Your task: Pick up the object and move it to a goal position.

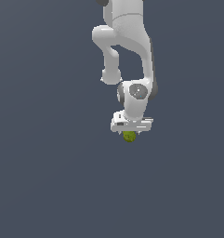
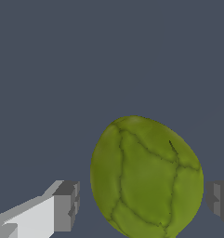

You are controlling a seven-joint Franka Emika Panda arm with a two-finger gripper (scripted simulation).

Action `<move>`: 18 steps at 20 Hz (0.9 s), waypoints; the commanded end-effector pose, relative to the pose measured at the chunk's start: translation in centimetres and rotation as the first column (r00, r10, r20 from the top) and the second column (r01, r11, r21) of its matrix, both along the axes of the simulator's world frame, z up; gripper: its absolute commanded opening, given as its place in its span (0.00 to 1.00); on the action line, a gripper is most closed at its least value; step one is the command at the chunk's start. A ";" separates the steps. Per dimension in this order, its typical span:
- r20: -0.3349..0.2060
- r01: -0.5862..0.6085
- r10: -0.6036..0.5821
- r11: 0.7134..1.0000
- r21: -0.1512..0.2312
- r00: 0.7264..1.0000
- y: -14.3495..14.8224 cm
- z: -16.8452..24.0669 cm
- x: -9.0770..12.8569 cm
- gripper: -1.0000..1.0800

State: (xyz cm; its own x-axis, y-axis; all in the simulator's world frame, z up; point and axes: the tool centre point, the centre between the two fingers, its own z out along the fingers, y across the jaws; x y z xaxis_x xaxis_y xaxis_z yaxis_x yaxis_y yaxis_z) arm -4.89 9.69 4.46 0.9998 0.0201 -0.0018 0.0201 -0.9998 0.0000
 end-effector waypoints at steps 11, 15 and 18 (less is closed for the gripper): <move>0.001 0.000 0.000 1.000 0.000 1.000 0.0 -0.4 0.1 0.00; 0.002 0.000 0.000 1.000 0.000 1.000 0.0 -0.2 0.1 0.00; 0.002 0.000 0.000 1.000 0.000 1.000 -0.3 0.4 0.1 0.00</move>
